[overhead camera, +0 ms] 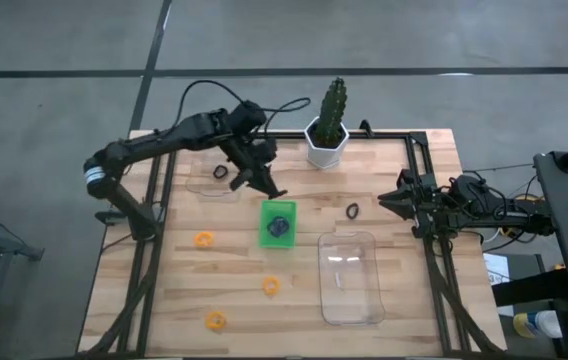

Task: Sort spring keychains
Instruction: Put the top black spring keychain into the top transparent bin

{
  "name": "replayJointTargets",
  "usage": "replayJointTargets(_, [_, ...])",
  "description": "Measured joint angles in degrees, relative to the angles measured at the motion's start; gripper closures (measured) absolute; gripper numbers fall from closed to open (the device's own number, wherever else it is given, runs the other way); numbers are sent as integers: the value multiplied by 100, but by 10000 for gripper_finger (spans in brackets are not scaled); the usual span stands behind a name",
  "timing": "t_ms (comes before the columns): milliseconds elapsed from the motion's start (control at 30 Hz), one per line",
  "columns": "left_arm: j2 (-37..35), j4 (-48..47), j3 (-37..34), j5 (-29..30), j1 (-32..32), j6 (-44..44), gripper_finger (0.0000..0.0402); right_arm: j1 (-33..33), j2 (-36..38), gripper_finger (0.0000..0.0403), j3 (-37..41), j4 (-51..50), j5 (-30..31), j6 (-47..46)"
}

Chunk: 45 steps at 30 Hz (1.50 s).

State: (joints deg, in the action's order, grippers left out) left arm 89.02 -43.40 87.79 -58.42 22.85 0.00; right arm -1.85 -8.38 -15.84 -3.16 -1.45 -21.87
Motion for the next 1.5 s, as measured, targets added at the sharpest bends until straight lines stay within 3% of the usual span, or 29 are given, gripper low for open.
replayJointTargets(200, [-217,385,2,-1184,-236,18,398,0,0,322,0,0,0,0])
replayJointTargets(367, [-215,518,1,-1250,-363,13,397,0,-2,322,0,0,2,-1])
replayJointTargets(433, [-213,496,2,-1004,-380,-81,397,0,-2,326,0,0,2,-2])
replayJointTargets(500, [-209,266,2,-317,-381,-255,397,0,-2,330,0,0,2,-2])
replayJointTargets(567, [-209,-276,2,774,-381,-270,397,0,-2,333,0,0,2,-2])
replayJointTargets(800, [-200,-2889,-77,5776,-376,-538,397,0,-2,330,0,0,2,-20])
replayJointTargets(900, [-202,-3301,-190,6791,-247,-714,397,0,-2,325,0,0,4,-17])
replayJointTargets(1200, [-202,-2312,-963,6782,782,-137,397,-1,-2,325,0,2,7,-22])
replayJointTargets(1500, [-204,-1376,-1791,5568,2109,3,399,-1,-2,334,0,3,7,-24])
